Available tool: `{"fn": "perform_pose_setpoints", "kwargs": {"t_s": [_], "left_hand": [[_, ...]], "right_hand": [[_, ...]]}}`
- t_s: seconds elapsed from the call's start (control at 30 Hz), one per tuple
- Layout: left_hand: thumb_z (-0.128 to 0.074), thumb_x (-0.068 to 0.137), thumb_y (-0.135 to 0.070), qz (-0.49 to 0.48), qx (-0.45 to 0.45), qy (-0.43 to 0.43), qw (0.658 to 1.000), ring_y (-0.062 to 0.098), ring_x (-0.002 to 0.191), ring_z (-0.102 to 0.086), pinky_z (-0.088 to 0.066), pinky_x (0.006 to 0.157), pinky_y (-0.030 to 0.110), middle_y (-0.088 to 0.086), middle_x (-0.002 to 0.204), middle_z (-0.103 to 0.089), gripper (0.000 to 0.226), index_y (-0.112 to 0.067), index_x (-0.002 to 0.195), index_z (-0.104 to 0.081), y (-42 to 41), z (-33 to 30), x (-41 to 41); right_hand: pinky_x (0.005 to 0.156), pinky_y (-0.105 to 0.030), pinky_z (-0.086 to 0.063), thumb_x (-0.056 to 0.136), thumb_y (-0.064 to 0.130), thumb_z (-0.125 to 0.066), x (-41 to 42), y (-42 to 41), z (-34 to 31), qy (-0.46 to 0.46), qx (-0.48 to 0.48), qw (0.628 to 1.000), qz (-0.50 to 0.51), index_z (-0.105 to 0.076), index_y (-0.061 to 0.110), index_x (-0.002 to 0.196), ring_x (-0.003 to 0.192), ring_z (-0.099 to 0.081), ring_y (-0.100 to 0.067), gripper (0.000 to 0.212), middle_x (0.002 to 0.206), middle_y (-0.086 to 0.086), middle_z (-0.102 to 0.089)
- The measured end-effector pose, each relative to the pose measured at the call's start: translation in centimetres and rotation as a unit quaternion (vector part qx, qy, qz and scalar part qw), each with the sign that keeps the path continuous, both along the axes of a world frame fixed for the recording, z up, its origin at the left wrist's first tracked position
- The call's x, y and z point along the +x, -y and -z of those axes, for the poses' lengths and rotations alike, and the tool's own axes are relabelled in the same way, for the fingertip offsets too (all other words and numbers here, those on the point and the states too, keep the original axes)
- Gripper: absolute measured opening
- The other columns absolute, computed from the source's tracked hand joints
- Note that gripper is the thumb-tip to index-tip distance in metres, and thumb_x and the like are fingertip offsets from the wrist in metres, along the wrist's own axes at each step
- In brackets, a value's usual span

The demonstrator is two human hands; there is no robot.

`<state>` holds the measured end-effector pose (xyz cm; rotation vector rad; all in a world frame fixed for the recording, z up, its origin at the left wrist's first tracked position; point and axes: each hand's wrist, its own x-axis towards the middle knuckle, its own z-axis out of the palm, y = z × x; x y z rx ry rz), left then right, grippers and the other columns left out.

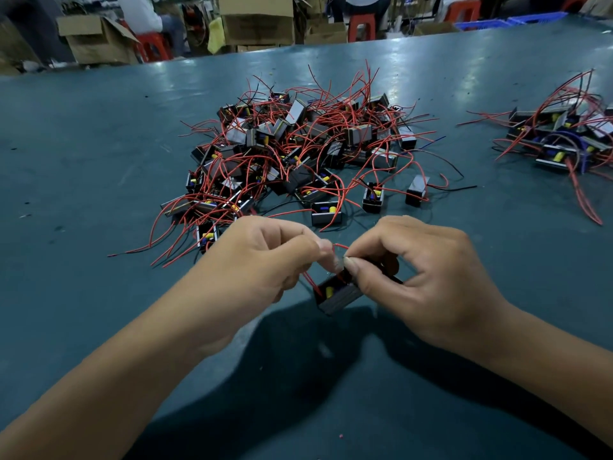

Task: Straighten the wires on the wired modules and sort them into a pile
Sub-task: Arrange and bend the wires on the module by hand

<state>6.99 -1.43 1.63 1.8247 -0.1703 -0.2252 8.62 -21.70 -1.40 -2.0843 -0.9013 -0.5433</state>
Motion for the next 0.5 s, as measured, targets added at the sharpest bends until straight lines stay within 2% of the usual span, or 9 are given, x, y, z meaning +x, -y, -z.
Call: {"fn": "perform_pose_setpoints", "kwargs": {"t_s": [0.13, 0.2, 0.27, 0.33, 0.37, 0.43, 0.5], "left_hand": [[-0.061, 0.083, -0.025, 0.063, -0.021, -0.037, 0.997, 0.010, 0.051, -0.031, -0.025, 0.045, 0.017, 0.000, 0.060, -0.042, 0.021, -0.013, 0.083, -0.079, -0.36, -0.48, -0.02], [-0.061, 0.085, -0.025, 0.081, 0.000, -0.009, 0.997, 0.011, 0.053, -0.035, -0.024, 0.047, 0.021, 0.000, 0.058, -0.048, 0.019, -0.018, 0.083, -0.079, -0.27, -0.46, -0.19], [-0.065, 0.086, -0.025, 0.079, 0.105, 0.137, 0.982, 0.008, 0.056, -0.042, -0.028, 0.052, 0.022, -0.002, 0.062, -0.057, 0.012, -0.023, 0.084, -0.077, -0.54, -0.22, -0.09], [-0.070, 0.085, -0.017, 0.063, 0.227, 0.311, 0.921, 0.002, 0.061, -0.047, -0.033, 0.060, 0.013, -0.009, 0.071, -0.056, 0.008, -0.023, 0.088, -0.074, -0.77, -0.36, 0.13], [-0.071, 0.085, -0.014, 0.062, 0.258, 0.368, 0.891, 0.000, 0.065, -0.048, -0.033, 0.063, 0.010, -0.011, 0.076, -0.053, 0.010, -0.021, 0.092, -0.073, -0.79, -0.44, 0.19], [-0.073, 0.086, -0.014, 0.068, 0.278, 0.425, 0.858, -0.005, 0.074, -0.048, -0.037, 0.068, 0.012, -0.010, 0.085, -0.053, 0.013, -0.017, 0.099, -0.074, -0.81, -0.16, 0.35], [-0.073, 0.090, -0.023, 0.074, 0.283, 0.457, 0.840, 0.004, 0.077, -0.054, -0.047, 0.064, 0.027, -0.007, 0.090, -0.054, 0.012, -0.017, 0.100, -0.076, -0.85, 0.16, 0.58]], "right_hand": [[0.068, -0.020, -0.043, 0.085, 0.014, -0.070, 0.17, 0.16, -0.01, -0.041, 0.017, 0.999, -0.008, -0.070, 0.014, 0.079, 0.069, -0.056, -0.005, 0.007, 0.072, 0.013, -0.062], [0.067, -0.020, -0.043, 0.086, 0.014, -0.070, 0.24, 0.18, -0.04, -0.052, 0.025, 0.998, -0.013, -0.070, 0.016, 0.079, 0.069, -0.057, -0.007, 0.007, 0.072, 0.014, -0.061], [0.067, -0.018, -0.043, 0.086, 0.015, -0.070, 0.29, 0.30, -0.04, -0.061, 0.029, 0.998, -0.016, -0.070, 0.017, 0.079, 0.069, -0.057, -0.007, 0.008, 0.072, 0.016, -0.061], [0.067, -0.017, -0.043, 0.086, 0.015, -0.069, 0.33, 0.41, -0.03, -0.067, 0.029, 0.997, -0.020, -0.069, 0.016, 0.079, 0.069, -0.057, -0.006, 0.007, 0.072, 0.016, -0.061], [0.067, -0.017, -0.043, 0.086, 0.014, -0.069, 0.31, 0.43, -0.03, -0.070, 0.029, 0.997, -0.023, -0.069, 0.015, 0.079, 0.069, -0.057, -0.006, 0.007, 0.072, 0.016, -0.060], [0.067, -0.015, -0.042, 0.085, 0.011, -0.069, 0.24, 0.42, -0.02, -0.070, 0.027, 0.997, -0.031, -0.069, 0.014, 0.079, 0.068, -0.056, -0.004, 0.006, 0.072, 0.019, -0.059], [0.067, -0.015, -0.041, 0.085, 0.012, -0.069, 0.14, 0.42, -0.04, -0.070, 0.022, 0.996, -0.041, -0.070, 0.013, 0.080, 0.069, -0.054, -0.002, 0.005, 0.073, 0.021, -0.057]]}}
